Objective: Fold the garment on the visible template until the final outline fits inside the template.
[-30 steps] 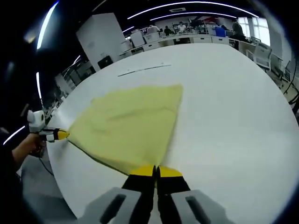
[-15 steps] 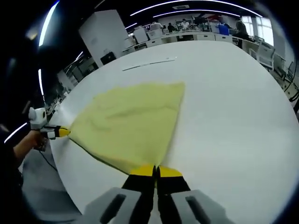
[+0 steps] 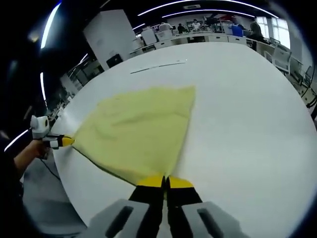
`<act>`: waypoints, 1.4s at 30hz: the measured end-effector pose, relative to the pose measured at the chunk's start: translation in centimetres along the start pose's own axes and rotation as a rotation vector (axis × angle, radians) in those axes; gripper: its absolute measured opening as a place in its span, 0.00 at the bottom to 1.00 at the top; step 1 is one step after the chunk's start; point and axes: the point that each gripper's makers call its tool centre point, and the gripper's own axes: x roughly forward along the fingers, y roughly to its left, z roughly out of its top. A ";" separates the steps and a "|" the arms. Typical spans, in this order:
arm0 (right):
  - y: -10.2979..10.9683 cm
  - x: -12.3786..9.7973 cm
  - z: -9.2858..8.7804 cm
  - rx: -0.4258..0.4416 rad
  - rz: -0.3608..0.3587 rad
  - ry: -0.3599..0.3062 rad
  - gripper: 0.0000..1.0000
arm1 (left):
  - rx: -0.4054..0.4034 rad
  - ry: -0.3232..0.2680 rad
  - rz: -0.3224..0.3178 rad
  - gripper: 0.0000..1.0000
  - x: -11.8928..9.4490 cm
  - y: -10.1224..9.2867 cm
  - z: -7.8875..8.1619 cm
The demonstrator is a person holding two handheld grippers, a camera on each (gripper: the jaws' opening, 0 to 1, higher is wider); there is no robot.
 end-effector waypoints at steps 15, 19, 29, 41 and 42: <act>1.0 -1.0 1.9 -0.092 -0.032 -0.052 0.58 | 0.020 -0.111 0.033 0.40 -1.8 0.5 3.0; 2.0 -1.8 3.0 -0.101 -0.017 -0.077 0.65 | 0.062 -0.136 0.025 0.52 -2.6 -0.4 4.5; 4.3 -4.6 5.2 -0.141 0.006 -0.145 0.84 | 0.029 -0.163 0.010 0.83 -4.7 -2.4 6.5; 7.2 -7.6 5.5 -0.219 0.029 -0.167 0.99 | 0.059 -0.189 0.000 0.99 -7.2 -5.6 7.0; 7.4 -7.8 5.5 -0.222 0.031 -0.169 1.00 | 0.069 -0.184 0.001 0.99 -7.4 -5.7 7.0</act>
